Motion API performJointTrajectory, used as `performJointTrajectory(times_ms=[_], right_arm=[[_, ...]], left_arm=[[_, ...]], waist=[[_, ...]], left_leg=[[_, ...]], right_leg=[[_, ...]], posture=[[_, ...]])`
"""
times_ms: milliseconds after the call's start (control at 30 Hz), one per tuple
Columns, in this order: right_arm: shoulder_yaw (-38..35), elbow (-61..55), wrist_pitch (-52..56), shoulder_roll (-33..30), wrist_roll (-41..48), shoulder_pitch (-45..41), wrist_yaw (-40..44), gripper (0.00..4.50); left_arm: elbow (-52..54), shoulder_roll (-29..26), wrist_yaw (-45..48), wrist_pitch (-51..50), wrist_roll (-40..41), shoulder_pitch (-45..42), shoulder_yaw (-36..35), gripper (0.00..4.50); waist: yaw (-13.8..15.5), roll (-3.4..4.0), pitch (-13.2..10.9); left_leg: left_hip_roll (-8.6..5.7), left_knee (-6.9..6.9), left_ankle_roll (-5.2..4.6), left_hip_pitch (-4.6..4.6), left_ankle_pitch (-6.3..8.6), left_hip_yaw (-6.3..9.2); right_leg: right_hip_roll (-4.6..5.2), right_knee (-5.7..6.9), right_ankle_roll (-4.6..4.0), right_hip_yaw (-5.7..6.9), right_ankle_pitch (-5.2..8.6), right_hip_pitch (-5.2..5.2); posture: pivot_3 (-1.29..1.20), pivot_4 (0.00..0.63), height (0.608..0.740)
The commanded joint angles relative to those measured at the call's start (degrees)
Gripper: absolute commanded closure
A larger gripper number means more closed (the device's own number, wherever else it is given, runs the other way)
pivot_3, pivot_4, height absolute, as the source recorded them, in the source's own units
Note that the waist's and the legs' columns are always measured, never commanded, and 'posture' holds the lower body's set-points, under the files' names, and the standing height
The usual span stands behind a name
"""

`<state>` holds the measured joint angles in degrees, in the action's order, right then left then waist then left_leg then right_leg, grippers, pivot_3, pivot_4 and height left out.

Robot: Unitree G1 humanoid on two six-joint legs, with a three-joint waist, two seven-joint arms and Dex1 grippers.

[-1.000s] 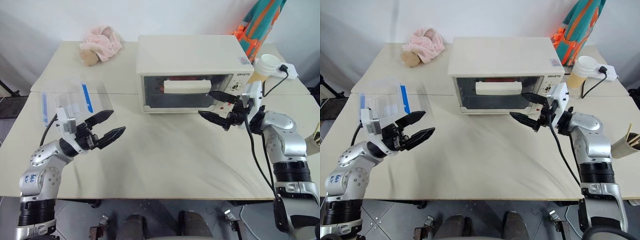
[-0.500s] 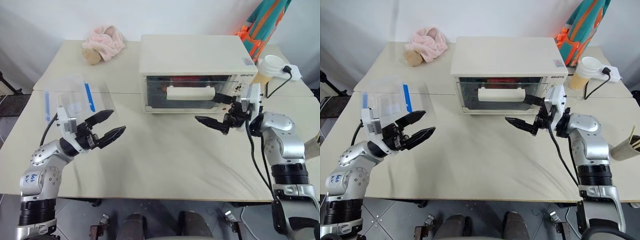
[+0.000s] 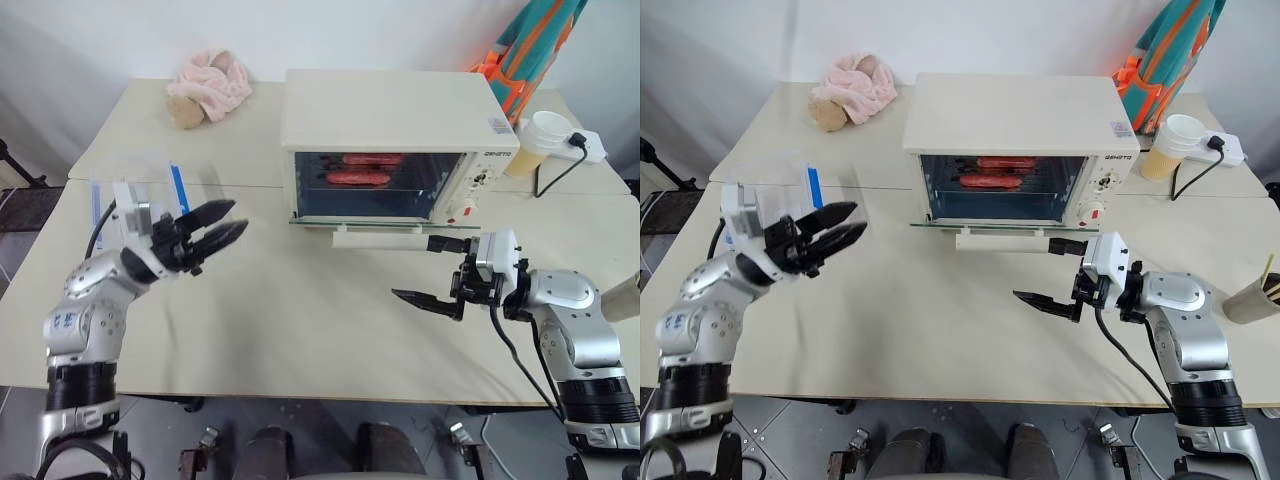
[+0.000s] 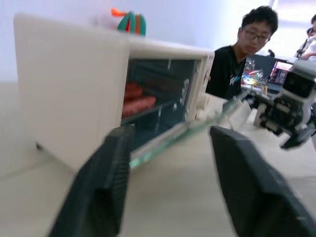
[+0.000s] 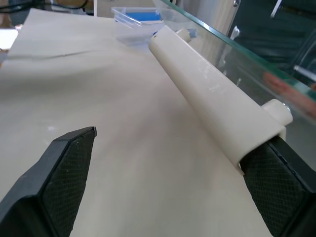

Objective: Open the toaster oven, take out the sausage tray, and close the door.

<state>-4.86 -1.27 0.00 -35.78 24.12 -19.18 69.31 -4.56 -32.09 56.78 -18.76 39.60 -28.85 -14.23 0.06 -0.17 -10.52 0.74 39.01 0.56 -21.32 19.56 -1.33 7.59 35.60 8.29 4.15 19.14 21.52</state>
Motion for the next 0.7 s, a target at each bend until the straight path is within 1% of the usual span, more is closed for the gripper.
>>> performJointTrajectory(times_ms=[33,100,167,333,500,600,700], right_arm=[[-0.58,-0.27,-4.44,0.39,-0.23,-0.54,0.11,0.0],[-0.34,0.35,-5.61,0.64,-0.7,-0.63,-0.12,0.0],[-0.06,0.62,-6.9,0.86,-1.23,-0.61,-0.31,0.0],[0.26,-0.05,-7.63,1.21,-1.58,0.32,-1.2,0.0],[-0.01,-0.74,-7.57,1.07,-1.97,1.29,-2.73,0.0],[-2.36,-1.67,-6.06,-0.84,-2.85,4.16,-5.43,0.0],[-6.86,-3.7,-5.11,-3.64,-3.37,10.07,-8.47,0.0]], left_arm=[[-5.94,1.84,2.34,2.86,-4.45,-6.36,4.63,3.27],[-10.81,3.77,2.29,5.24,-7.84,-9.84,7.15,3.93],[-15.56,6.2,1.01,8.6,-10.51,-12.93,8.11,4.46],[-23.73,10.91,0.73,13.75,-14.07,-17.87,9.39,4.46],[-26.82,12.38,2.59,14.34,-15.98,-19.03,10.89,4.46],[-28.04,12.72,4.35,14.12,-16.72,-19.04,11.95,4.46],[-28.73,13.18,5.46,13.6,-16.25,-19.22,11.64,4.46]], waist=[[0.05,0.0,0.0],[0.02,0.0,0.0],[0.0,-0.01,-0.01],[-0.22,-0.04,-0.02],[-0.16,-0.04,-0.03],[-0.09,-0.05,-0.03],[1.05,-0.07,-0.04]], left_leg=[[0.0,0.0,0.0,0.0,0.0,0.0],[-0.03,0.01,0.0,0.0,0.0,0.0],[-0.03,0.0,0.0,0.0,0.0,-0.02],[0.0,-0.02,0.0,0.0,0.0,-0.02],[0.0,0.0,0.0,0.0,0.0,-0.03],[0.0,0.02,0.0,0.0,0.0,-0.03],[-0.04,0.06,-0.02,-0.02,0.0,-0.01]], right_leg=[[-0.01,0.0,0.0,0.01,0.0,0.0],[-0.01,0.01,0.0,0.04,0.0,0.0],[-0.01,0.02,0.01,0.05,0.0,0.0],[-0.02,0.05,0.01,0.18,0.0,0.03],[0.0,0.05,0.01,0.19,-0.01,0.03],[0.0,0.07,0.01,0.19,-0.01,0.02],[0.05,0.06,0.03,0.2,-0.02,0.01]], posture=[[0.0,0.15,0.74],[0.0,0.15,0.74],[0.0,0.15,0.74],[0.0,0.15,0.74],[0.0,0.15,0.74],[0.0,0.15,0.74],[0.0,0.15,0.74]])
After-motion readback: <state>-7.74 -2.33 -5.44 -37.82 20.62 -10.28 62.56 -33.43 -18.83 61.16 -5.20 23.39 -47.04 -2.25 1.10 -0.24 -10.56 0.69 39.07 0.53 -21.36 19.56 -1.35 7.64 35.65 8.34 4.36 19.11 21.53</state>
